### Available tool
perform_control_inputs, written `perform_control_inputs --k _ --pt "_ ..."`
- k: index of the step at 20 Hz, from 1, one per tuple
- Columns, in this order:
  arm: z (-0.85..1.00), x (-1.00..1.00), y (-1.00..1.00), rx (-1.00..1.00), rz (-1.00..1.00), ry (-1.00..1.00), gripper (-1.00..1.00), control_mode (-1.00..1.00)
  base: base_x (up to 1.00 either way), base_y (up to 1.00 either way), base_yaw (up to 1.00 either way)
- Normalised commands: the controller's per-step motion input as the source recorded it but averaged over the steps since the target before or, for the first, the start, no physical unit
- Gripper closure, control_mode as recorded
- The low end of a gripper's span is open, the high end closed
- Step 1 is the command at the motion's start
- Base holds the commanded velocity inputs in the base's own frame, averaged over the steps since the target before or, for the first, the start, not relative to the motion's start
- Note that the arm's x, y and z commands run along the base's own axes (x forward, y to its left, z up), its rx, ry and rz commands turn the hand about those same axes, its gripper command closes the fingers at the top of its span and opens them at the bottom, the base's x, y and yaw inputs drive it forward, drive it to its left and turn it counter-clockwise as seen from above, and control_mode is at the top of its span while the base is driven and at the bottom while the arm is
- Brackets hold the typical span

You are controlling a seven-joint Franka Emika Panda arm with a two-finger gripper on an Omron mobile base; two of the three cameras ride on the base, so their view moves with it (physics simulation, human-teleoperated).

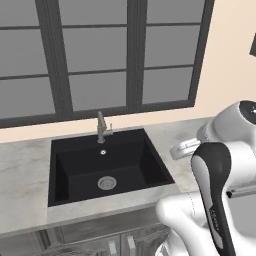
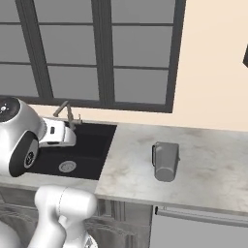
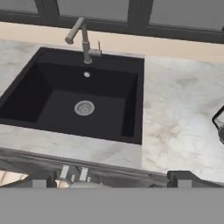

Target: Turn on the sink faucet and place the jug under the water for a few seconds to fill it up.

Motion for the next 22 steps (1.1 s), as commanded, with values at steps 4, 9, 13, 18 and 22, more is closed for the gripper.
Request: perform_control_inputs --k 4,9,13,18,22 --pt "0.0 0.1 0.31 0.0 0.12 -0.31 -1.0 -1.0 0.0 0.0 0.0" --pt "0.0 0.43 0.17 0.02 0.21 -0.19 -1.0 -1.0 0.0 0.0 0.0" --pt "-0.02 0.87 0.0 0.13 0.22 -0.06 -1.0 -1.0 0.0 0.0 0.0" --pt "-0.17 0.99 0.01 0.15 0.2 0.0 -1.0 -1.0 0.0 0.0 0.0" --pt "-0.29 0.92 0.04 0.13 0.07 0.0 -1.0 -1.0 0.0 0.0 0.0"
